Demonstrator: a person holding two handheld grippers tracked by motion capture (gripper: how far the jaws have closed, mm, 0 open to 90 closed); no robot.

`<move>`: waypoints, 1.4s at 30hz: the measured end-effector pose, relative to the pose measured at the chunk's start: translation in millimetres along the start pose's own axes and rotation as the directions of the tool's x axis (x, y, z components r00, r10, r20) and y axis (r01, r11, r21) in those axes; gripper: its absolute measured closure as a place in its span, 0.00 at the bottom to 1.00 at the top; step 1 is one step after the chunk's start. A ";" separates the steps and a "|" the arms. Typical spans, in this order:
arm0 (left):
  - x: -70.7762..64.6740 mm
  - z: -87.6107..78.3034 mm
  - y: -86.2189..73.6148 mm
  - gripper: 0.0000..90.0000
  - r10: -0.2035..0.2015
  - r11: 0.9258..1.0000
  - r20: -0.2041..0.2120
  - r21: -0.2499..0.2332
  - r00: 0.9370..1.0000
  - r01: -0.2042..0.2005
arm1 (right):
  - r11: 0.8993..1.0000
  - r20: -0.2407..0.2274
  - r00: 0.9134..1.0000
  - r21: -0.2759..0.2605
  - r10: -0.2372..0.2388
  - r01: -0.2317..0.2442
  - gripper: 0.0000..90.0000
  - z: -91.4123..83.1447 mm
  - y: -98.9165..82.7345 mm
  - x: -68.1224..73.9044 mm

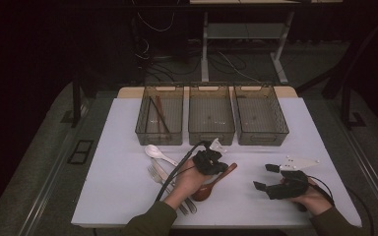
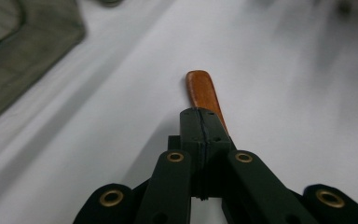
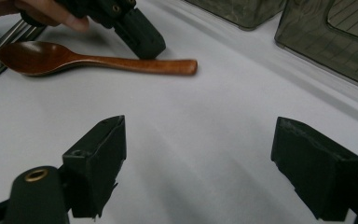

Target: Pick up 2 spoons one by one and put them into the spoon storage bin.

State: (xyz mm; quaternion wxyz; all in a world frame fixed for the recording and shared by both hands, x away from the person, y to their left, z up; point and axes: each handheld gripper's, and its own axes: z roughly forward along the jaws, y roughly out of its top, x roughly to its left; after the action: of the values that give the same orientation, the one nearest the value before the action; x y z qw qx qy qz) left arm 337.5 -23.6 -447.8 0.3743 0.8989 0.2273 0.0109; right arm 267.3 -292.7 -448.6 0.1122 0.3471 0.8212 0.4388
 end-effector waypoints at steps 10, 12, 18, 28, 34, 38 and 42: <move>-10.8 3.8 2.5 0.99 0.031 0.999 0.043 0.010 0.999 -0.031 | 1.000 -0.003 1.000 0.001 -0.006 0.006 0.20 0.0 0.0 0.3; -9.9 1.0 2.3 0.99 0.020 1.000 0.040 -0.003 0.999 -0.020 | 1.000 -0.003 1.000 0.001 -0.006 0.006 0.20 -0.1 0.0 0.2; -4.4 -20.3 -1.6 0.88 0.017 0.999 0.034 -0.044 0.999 -0.016 | 1.000 -0.003 1.000 0.000 -0.004 0.004 0.20 -0.5 0.0 0.1; -0.9 -57.3 -20.2 0.68 0.009 0.996 0.004 -0.084 1.000 -0.009 | 1.000 -0.003 1.000 -0.001 -0.011 0.011 0.20 -0.7 0.3 0.6; -2.1 -69.9 -33.1 0.56 0.001 0.995 0.008 -0.101 1.000 0.000 | 1.000 -0.003 1.000 0.004 -0.012 0.012 0.20 -0.7 0.1 0.6; -4.1 -77.9 -44.0 0.51 -0.002 0.994 0.009 -0.110 1.000 0.003 | 1.000 -0.004 1.000 0.005 -0.014 0.014 0.20 -0.6 0.1 0.8; -6.6 -82.7 -56.6 0.46 -0.006 0.994 0.004 -0.107 1.000 0.007 | 1.000 -0.003 1.000 0.006 -0.017 0.017 0.20 -0.5 0.1 1.2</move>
State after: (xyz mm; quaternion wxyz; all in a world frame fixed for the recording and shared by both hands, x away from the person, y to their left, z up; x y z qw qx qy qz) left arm 293.2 63.8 -425.7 0.4224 0.8769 0.2287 0.0201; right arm 266.2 -292.2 -448.1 0.1138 0.3397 0.8256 0.4359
